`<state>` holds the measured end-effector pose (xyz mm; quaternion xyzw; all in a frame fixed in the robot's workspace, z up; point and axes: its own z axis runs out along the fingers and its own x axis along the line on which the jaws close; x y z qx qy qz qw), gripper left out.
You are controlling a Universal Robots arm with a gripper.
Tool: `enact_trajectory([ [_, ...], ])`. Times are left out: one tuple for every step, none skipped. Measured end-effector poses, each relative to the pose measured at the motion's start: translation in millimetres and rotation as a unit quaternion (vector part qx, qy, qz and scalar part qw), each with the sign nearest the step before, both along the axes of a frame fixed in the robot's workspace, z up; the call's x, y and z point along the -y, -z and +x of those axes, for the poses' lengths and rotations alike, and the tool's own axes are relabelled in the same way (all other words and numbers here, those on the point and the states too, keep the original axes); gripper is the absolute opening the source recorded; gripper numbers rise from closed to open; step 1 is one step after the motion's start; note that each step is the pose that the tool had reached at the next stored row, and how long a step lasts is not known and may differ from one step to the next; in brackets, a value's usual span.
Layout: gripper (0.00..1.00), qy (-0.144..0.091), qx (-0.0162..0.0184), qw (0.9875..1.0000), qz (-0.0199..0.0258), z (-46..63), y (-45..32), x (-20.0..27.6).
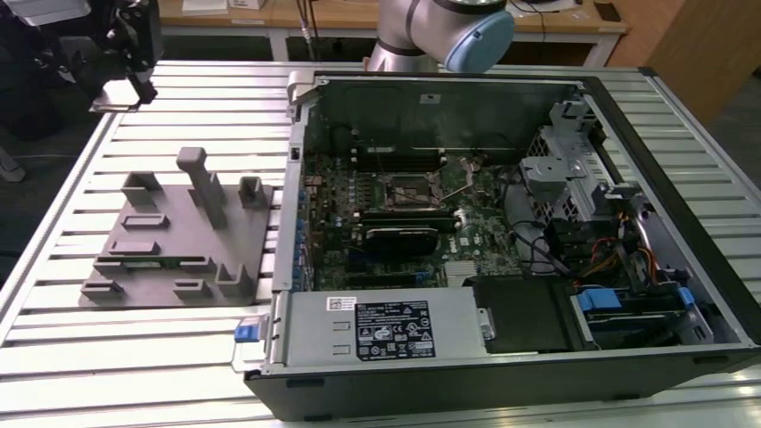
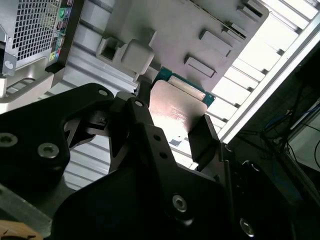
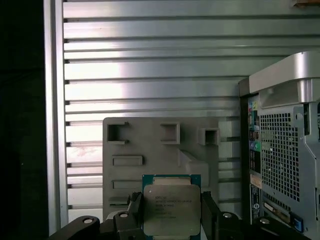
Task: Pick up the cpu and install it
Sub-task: 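Pick up the cpu and move it towards the insertion slot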
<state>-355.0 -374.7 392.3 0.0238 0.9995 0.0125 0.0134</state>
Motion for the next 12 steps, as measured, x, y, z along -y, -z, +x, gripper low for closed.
enact_trajectory([
  [0.55,0.000,0.0000,1.0000,0.0000,1.2,0.0,-0.3],
  [0.55,0.000,0.0000,1.0000,0.0000,2.4,0.0,-0.7],
  [0.55,0.000,0.0000,1.0000,0.0000,3.7,0.0,-1.0],
  [0.55,0.000,-0.0001,1.0000,0.0000,5.0,-0.1,-1.3],
  [0.55,0.000,0.0000,1.0000,0.0000,6.2,0.0,-1.7],
  [0.55,0.000,0.0000,1.0000,0.0000,7.5,0.0,-2.0],
  [0.55,0.000,0.0000,1.0000,0.0000,8.8,0.0,-2.4],
  [0.55,0.000,0.0000,1.0000,0.0000,10.2,0.0,-2.7],
  [0.55,0.000,0.0000,1.0000,0.0000,11.6,0.0,-3.0],
  [0.55,0.000,0.0000,1.0000,0.0000,13.1,0.0,-3.3],
  [0.55,0.000,0.0000,1.0000,0.0000,14.5,0.0,-3.6],
  [0.55,0.000,0.0000,1.0000,0.0000,16.0,0.0,-4.0],
])
